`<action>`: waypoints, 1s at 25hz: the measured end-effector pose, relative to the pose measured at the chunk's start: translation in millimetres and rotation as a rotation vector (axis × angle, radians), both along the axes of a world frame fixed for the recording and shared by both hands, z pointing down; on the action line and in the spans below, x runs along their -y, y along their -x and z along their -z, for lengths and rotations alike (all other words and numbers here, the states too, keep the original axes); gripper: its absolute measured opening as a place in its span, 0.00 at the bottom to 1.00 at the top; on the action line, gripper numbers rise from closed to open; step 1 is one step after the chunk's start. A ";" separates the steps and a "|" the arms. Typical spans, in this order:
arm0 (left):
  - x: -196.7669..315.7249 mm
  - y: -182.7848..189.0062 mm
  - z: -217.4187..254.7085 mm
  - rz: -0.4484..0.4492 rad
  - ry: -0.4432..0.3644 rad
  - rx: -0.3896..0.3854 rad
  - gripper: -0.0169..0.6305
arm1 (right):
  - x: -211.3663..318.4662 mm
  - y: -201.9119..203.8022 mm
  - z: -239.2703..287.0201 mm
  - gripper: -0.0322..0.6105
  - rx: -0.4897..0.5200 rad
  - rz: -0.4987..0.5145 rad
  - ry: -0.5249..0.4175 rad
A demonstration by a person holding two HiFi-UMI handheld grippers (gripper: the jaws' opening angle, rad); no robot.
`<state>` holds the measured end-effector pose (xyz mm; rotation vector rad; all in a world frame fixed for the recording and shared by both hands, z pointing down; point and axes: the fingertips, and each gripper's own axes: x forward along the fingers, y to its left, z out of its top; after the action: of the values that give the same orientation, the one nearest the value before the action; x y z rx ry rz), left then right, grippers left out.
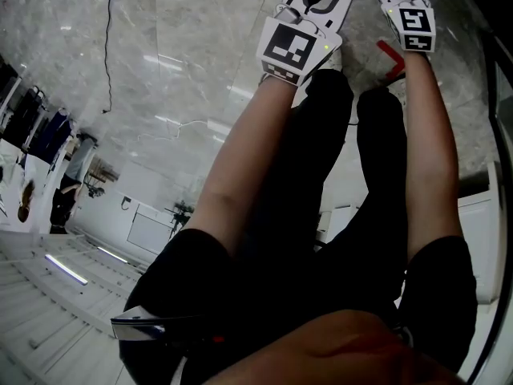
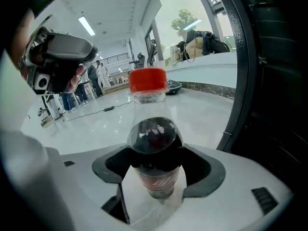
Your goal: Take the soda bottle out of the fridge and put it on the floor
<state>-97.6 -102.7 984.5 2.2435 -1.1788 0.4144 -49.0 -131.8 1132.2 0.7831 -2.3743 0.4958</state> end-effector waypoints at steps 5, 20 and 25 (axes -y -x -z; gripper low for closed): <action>1.0 -1.7 15.7 -0.015 -0.011 0.003 0.02 | -9.9 4.7 13.6 0.55 -0.004 0.032 -0.001; -5.4 -17.6 116.9 -0.023 -0.048 0.023 0.02 | -36.8 -17.9 144.6 0.55 -0.020 0.070 -0.037; -14.9 -31.4 196.3 -0.036 -0.059 0.008 0.02 | -59.5 -29.1 266.0 0.55 0.073 0.050 -0.048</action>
<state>-66.1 -87.9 788.3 2.3190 -1.1699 0.4081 -19.9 -72.3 866.2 0.7367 -2.4747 0.4549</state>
